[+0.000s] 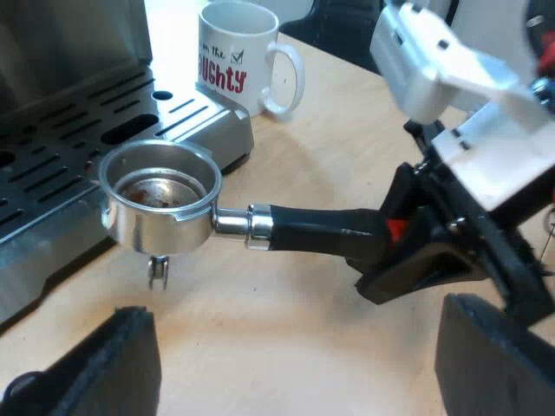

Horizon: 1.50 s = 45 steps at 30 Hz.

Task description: Grind coffee beans and then tamp

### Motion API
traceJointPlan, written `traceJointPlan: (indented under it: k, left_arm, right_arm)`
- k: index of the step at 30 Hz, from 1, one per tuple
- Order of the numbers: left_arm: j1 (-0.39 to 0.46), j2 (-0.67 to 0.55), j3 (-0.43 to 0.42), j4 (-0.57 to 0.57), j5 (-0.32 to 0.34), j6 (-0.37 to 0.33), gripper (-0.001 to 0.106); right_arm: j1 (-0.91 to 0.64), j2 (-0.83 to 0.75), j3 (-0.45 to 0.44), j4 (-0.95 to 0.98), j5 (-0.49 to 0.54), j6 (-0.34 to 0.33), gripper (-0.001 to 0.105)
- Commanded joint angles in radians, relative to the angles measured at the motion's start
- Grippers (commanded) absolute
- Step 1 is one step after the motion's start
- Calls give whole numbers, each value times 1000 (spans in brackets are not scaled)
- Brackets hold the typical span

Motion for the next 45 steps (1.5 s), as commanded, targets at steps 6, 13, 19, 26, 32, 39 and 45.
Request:
traceJointPlan:
  k: [6,13,19,26,32,39,45]
  left_arm:
    - [-1,-5,-8,2,-10,-2,67]
    - [-1,-5,-8,8,-116,14,67]
    - [-1,-5,-8,21,-231,72,67]
    - [-1,-5,32,-8,-236,103,67]
    - [-1,-5,38,-12,-270,103,67]
    - [-1,-5,62,-22,-296,103,67]
    - [-1,-5,62,-22,-296,103,67]
  right_arm:
    - [-45,46,18,-85,-4,-8,0]
    - [-45,121,18,-129,-31,-5,0]
    - [-45,144,18,-131,-32,-5,0]
    - [-45,146,20,-136,-32,-4,0]
    - [-45,146,43,-160,-32,-4,0]
    - [-45,146,57,-182,-31,-4,0]
    - [-45,146,76,-224,-30,-4,0]
